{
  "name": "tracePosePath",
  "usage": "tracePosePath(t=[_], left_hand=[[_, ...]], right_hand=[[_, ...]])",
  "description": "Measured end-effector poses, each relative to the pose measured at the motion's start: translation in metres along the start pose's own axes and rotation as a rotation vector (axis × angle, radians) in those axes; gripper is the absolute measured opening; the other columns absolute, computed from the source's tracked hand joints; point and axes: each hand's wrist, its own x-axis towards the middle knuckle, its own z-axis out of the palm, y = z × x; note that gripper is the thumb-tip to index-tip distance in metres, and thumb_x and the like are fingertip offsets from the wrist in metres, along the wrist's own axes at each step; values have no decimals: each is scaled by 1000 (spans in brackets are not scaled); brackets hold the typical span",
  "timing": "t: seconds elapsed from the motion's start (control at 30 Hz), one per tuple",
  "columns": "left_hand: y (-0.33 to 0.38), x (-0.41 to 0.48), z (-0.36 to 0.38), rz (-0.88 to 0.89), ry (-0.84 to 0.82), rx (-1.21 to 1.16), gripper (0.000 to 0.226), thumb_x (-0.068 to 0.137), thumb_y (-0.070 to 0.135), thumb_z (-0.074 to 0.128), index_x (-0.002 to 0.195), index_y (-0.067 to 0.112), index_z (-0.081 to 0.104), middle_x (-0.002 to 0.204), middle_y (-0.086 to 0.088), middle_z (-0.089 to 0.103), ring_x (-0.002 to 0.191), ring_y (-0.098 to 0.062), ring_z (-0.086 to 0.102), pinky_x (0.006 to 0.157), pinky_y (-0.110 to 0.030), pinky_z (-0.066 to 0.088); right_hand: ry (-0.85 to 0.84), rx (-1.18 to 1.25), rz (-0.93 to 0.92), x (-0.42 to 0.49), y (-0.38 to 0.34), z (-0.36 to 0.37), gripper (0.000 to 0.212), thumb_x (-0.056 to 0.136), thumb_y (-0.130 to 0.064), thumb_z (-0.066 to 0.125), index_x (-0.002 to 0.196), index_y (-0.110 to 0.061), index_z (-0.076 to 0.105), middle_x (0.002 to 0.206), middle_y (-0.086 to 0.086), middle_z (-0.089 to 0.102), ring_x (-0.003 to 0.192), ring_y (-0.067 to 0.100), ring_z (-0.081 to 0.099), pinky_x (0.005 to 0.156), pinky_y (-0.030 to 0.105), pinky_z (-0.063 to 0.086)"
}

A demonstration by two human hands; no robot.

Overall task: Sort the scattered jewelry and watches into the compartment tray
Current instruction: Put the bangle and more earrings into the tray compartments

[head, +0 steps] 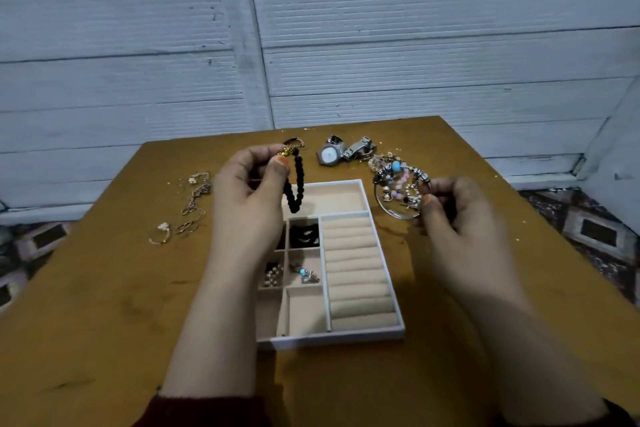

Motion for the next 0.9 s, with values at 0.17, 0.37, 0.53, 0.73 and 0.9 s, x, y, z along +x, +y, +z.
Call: tracePosePath(t=[0.17, 0.37, 0.53, 0.73, 0.9], left_hand=[[-12, 11, -20, -10, 79, -3, 19, 94, 13, 55, 85, 27, 63, 84, 8, 66, 78, -9, 58, 64, -21, 44], [-21, 23, -39, -14, 136, -27, 19, 94, 14, 55, 84, 28, 62, 81, 9, 64, 74, -3, 57, 65, -21, 45], [-28, 33, -50, -17, 202, -77, 22, 94, 9, 54, 84, 27, 61, 75, 7, 60, 55, 8, 53, 47, -9, 41], [-41, 44, -51, -41, 236, -99, 20, 93, 8, 55, 85, 25, 61, 75, 12, 60, 56, 9, 51, 50, -9, 41], [-46, 47, -46, 0, 213, -19, 15, 93, 9, 55, 91, 22, 63, 77, 12, 60, 62, 7, 51, 64, -13, 44]], right_hand=[[-49, 30, -61, 2, -22, 26, 15, 94, -12, 51, 91, -26, 54, 90, -1, 64, 85, 19, 63, 79, 36, 50], [-141, 67, -79, 12, -46, 58, 15, 93, -11, 49, 91, -25, 53, 87, -1, 64, 85, 22, 65, 80, 41, 52], [-277, -31, -91, 36, -60, 79, 19, 94, -12, 48, 83, -27, 49, 81, 2, 66, 79, 21, 66, 79, 40, 52], [-411, -158, -110, 67, -63, 97, 21, 93, -13, 51, 77, -27, 52, 86, 3, 66, 78, 26, 65, 79, 46, 54], [-501, -217, -100, 79, -57, 107, 24, 92, -9, 52, 76, -26, 58, 75, -3, 63, 73, 25, 64, 76, 44, 55]])
